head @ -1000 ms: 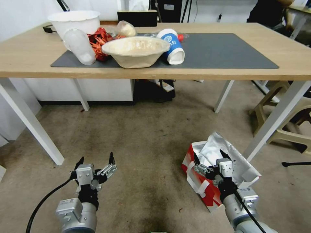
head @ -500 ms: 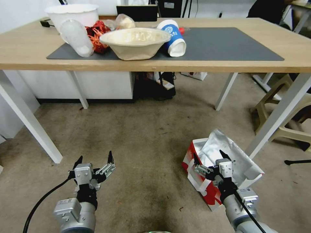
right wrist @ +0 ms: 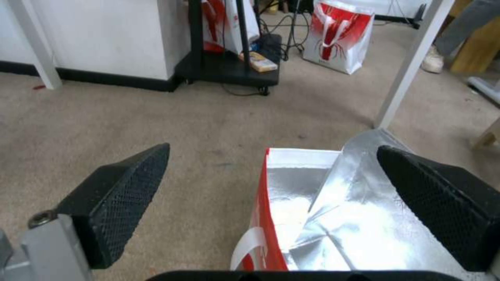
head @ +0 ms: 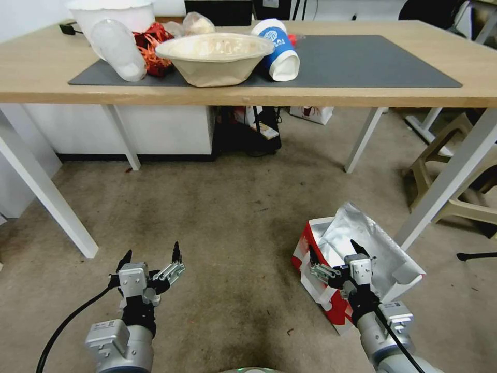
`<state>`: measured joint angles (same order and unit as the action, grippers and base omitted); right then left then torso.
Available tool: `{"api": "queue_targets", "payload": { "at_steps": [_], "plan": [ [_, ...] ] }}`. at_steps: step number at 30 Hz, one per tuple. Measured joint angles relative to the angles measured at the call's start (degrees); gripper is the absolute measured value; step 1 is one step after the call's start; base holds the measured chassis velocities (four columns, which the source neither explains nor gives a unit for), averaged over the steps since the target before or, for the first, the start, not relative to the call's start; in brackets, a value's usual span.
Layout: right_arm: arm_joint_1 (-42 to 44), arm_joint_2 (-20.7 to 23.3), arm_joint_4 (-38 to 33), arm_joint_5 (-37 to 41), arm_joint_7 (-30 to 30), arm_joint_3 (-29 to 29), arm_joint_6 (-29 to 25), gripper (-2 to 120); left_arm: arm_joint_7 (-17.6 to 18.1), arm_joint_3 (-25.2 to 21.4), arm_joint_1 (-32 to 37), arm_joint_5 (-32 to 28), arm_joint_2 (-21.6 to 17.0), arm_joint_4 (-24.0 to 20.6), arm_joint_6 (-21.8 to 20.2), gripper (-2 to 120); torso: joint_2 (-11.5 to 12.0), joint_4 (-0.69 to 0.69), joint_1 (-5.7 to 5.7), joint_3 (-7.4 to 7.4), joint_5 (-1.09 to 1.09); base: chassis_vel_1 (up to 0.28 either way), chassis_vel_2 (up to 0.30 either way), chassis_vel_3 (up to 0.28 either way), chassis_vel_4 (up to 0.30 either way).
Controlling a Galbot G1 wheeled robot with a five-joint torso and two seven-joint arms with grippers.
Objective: Pick up the food delivery bag from the floor and place it on the table.
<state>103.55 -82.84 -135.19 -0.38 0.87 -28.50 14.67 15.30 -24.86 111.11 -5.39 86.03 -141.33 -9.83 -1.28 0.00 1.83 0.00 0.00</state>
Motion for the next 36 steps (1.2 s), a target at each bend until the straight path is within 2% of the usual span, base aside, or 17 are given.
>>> {"api": "queue_targets", "payload": {
  "at_steps": [6, 11, 15, 18, 20, 22, 23, 25, 26, 28, 29, 31, 36],
  "plan": [
    [-0.28, 0.52, -0.51, 0.56, 0.01, -0.11, -0.02, 100, -0.9, -1.32, -0.35, 0.23, -0.5, 1.79, 6.12, 100, -0.18, -0.01, 0.01, 0.0, 0.0, 0.0, 0.0, 0.0, 0.0],
    [-1.9, 2.76, -1.05, 3.67, 0.11, -1.74, 0.42, 100, -1.12, -1.69, -0.43, 1.15, -0.92, 2.01, 6.95, 100, -0.27, 0.0, 0.03, 0.0, 0.0, 0.0, 0.0, 0.0, 0.0],
    [-4.0, 6.19, -0.33, 7.11, 0.83, -4.45, 0.69, 100, -1.83, -1.73, -1.05, 1.46, -1.9, 2.25, 7.01, 100, -0.33, 0.0, 0.04, 0.0, 0.01, 0.0, 0.0, 0.0, 0.0],
    [-8.6, 12.71, 3.08, 14.94, 4.58, -9.09, -1.36, 100, -2.56, -1.85, -1.8, -0.23, -3.97, 2.32, 6.01, 100, -0.39, 0.0, 0.05, 0.0, 0.02, 0.0, 0.0, 0.0, 0.0],
    [-9.92, 14.27, 4.45, 16.34, 5.46, -9.95, -1.73, 100, -2.61, -1.97, -1.91, -0.52, -4.34, 2.32, 5.83, 100, -0.41, 0.0, 0.06, 0.0, 0.01, 0.0, 0.0, 0.0, 0.0],
    [-14.02, 18.6, 9.71, 19.65, 7.83, -11.75, -3.24, 100, -2.8, -2.41, -2.3, -1.3, -5.63, 2.4, 5.41, 100, -0.43, -0.01, 0.07, 0.0, 0.02, 0.0, 0.0, 0.0, 0.0],
    [-14.02, 18.6, 9.71, 19.65, 7.83, -11.75, -3.24, 100, -2.8, -2.41, -2.3, -1.3, -5.63, 2.4, 5.41, 100, -0.43, -0.01, 0.07, 0.0, 0.02, 0.0, 0.0, 0.0, 0.0],
    [-17.84, 22.71, 14.62, 21.73, 9.83, -12.19, -4.17, 100, -2.8, -2.69, -2.15, -1.81, -6.09, 2.11, 4.98, 100, -0.45, 0.01, 0.08, 0.0, 0.02, 0.0, 0.0, 0.0, 0.0],
    [-17.84, 22.71, 14.62, 21.73, 9.83, -12.19, -4.17, 100, -2.8, -2.69, -2.15, -1.81, -6.09, 2.11, 4.98, 100, -0.45, 0.01, 0.08, 0.0, 0.02, 0.0, 0.0, 0.0, 0.0],
    [-21.35, 26.86, 18.63, 22.9, 11.19, -11.66, -3.41, 100, -2.64, -2.82, -1.91, -2.31, -6.1, 1.46, 4.02, 100, -0.49, 0.01, 0.08, 0.0, 0.02, 0.0, 0.0, 0.0, 0.0],
    [-21.35, 26.86, 18.63, 22.9, 11.19, -11.66, -3.41, 100, -2.64, -2.82, -1.91, -2.31, -6.1, 1.46, 4.02, 100, -0.49, 0.01, 0.08, 0.0, 0.02, 0.0, 0.0, 0.0, 0.0],
    [-23.67, 30.21, 22.32, 22.8, 11.52, -10.82, -3.04, 100, -2.61, -2.89, -2.04, -2.39, -6.1, 1.29, 3.59, 100, -0.51, 0.01, 0.08, 0.0, 0.02, 0.0, 0.0, 0.0, 0.0],
    [-26.21, 33.93, 28.13, 21.72, 12.15, -8.91, -2.96, 100, -2.61, -2.73, -1.73, -2.56, -6.13, 1.19, 3.56, 100, -0.53, 0.0, 0.08, 0.0, 0.01, 0.0, 0.0, 0.0, 0.0]
  ]
}}
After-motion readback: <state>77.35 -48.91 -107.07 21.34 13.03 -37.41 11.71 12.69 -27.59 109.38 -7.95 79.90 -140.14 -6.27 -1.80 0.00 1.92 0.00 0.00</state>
